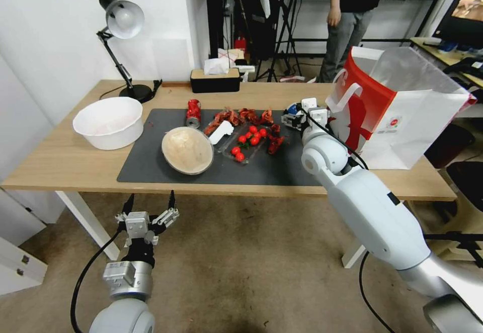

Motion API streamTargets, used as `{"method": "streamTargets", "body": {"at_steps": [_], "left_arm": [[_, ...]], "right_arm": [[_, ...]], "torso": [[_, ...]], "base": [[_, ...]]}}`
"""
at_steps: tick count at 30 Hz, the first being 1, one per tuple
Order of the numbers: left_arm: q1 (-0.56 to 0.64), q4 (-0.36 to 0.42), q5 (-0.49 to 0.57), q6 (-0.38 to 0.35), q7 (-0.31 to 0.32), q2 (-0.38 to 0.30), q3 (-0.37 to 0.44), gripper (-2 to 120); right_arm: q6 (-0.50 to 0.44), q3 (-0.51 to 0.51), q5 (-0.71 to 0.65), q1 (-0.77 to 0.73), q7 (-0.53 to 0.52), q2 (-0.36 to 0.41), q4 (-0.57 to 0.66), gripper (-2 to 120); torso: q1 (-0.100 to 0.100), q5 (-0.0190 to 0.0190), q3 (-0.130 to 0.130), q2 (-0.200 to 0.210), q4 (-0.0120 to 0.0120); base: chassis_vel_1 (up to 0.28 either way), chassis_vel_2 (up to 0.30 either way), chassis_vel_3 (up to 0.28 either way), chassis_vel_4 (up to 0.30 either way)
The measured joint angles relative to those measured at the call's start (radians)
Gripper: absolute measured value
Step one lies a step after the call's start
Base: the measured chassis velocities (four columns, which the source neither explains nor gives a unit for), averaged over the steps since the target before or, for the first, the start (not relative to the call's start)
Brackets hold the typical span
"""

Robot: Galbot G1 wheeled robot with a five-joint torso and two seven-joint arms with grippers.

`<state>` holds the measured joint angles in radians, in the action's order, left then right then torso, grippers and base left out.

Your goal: Pick up the trash from the table and place it into the takeout bag.

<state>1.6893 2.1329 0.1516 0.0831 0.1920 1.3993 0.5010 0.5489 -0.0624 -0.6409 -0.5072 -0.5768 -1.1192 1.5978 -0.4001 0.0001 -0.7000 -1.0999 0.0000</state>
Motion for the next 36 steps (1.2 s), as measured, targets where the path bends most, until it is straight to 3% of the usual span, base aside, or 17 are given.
{"method": "streamTargets", "body": {"at_steps": [23, 36], "left_arm": [[-0.002, -0.006, -0.001, 0.002, 0.0, 0.002, -0.006, 100], [0.001, -0.005, 0.0, 0.005, 0.0, 0.0, -0.001, 100]], "right_arm": [[0.016, -0.06, -0.034, 0.158, 0.051, -0.055, -0.26, 100], [0.016, -0.073, -0.033, 0.201, 0.067, -0.081, -0.341, 100]], "torso": [[0.0, -0.0001, 0.0, 0.0, 0.0], [0.0, -0.0001, 0.0, 0.0, 0.0]], "base": [[0.0, 0.0, 0.0, 0.0], [0.0, 0.0, 0.0, 0.0]]}}
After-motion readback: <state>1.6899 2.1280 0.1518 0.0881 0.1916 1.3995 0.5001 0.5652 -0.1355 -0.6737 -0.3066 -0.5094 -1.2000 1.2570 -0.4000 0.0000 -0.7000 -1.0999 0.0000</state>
